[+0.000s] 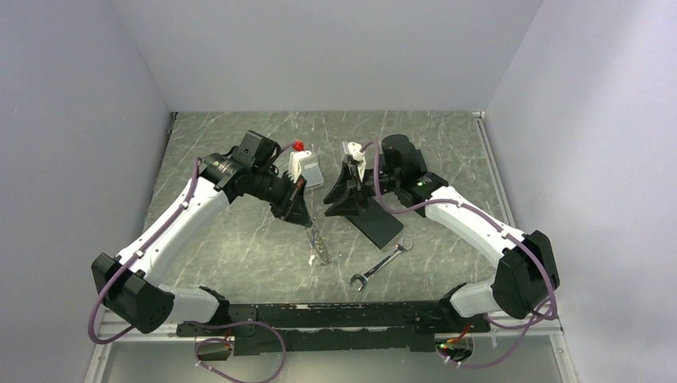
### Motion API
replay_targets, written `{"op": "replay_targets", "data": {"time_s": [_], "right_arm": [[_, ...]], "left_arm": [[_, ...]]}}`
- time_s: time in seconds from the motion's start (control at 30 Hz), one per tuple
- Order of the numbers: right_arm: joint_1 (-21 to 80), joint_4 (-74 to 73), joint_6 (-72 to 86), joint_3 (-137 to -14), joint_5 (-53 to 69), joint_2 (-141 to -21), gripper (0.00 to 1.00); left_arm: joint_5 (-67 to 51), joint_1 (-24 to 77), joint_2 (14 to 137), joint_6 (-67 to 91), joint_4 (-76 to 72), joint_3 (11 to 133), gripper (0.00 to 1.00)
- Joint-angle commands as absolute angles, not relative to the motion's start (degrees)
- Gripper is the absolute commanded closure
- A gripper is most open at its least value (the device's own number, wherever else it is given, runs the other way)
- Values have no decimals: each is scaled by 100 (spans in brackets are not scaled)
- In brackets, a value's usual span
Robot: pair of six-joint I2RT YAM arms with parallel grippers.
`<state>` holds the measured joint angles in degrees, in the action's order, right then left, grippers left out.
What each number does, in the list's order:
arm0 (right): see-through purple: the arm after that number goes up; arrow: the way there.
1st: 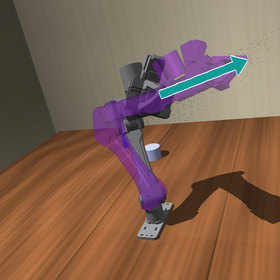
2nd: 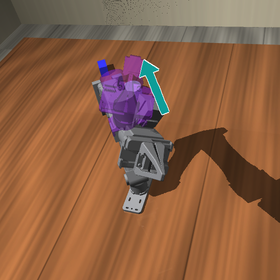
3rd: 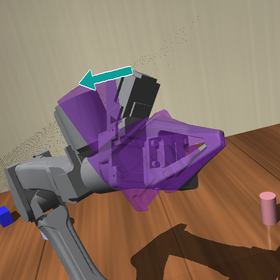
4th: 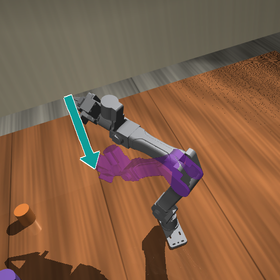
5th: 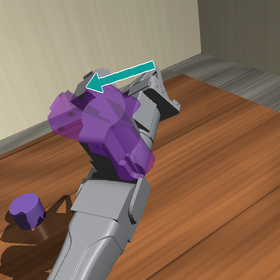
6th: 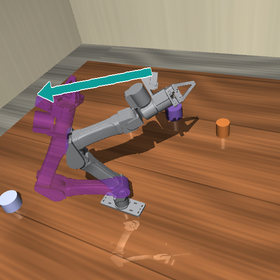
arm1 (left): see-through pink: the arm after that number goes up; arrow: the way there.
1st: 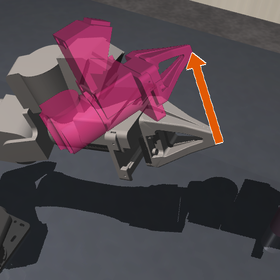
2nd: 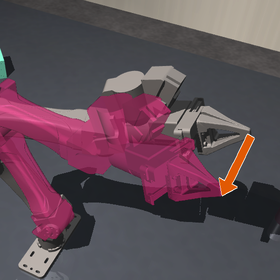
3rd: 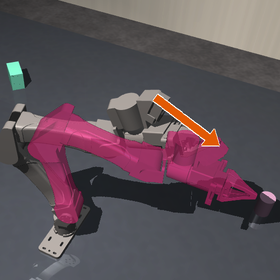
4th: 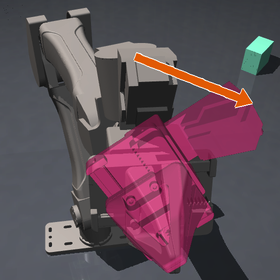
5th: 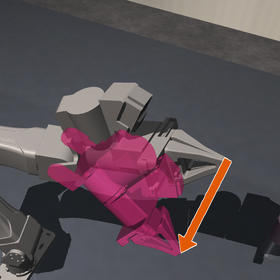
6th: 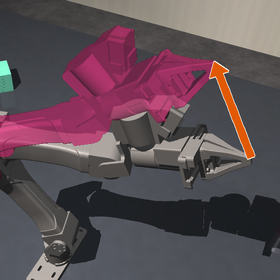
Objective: Remove the keys from the keyring
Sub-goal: Remove the key from the keyring.
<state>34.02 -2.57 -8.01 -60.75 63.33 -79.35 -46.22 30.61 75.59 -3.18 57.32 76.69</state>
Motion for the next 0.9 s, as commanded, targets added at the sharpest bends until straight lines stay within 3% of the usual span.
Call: {"op": "replay_targets", "data": {"time_s": [0.0, 0.53, 0.87], "right_arm": [[3548, -759, -1342, -6083, 6270, -7733, 58], [3891, -683, -855, -6440, 5575, -7936, 63], [4018, -231, -316, -6294, 4964, -8076, 74]], "left_arm": [[-4816, 2994, 7556, 196, 5563, 7802, 100], [-4603, 2953, 7724, 394, 5427, 7782, 100], [-4549, 2953, 7852, 504, 5357, 7895, 100]]}}
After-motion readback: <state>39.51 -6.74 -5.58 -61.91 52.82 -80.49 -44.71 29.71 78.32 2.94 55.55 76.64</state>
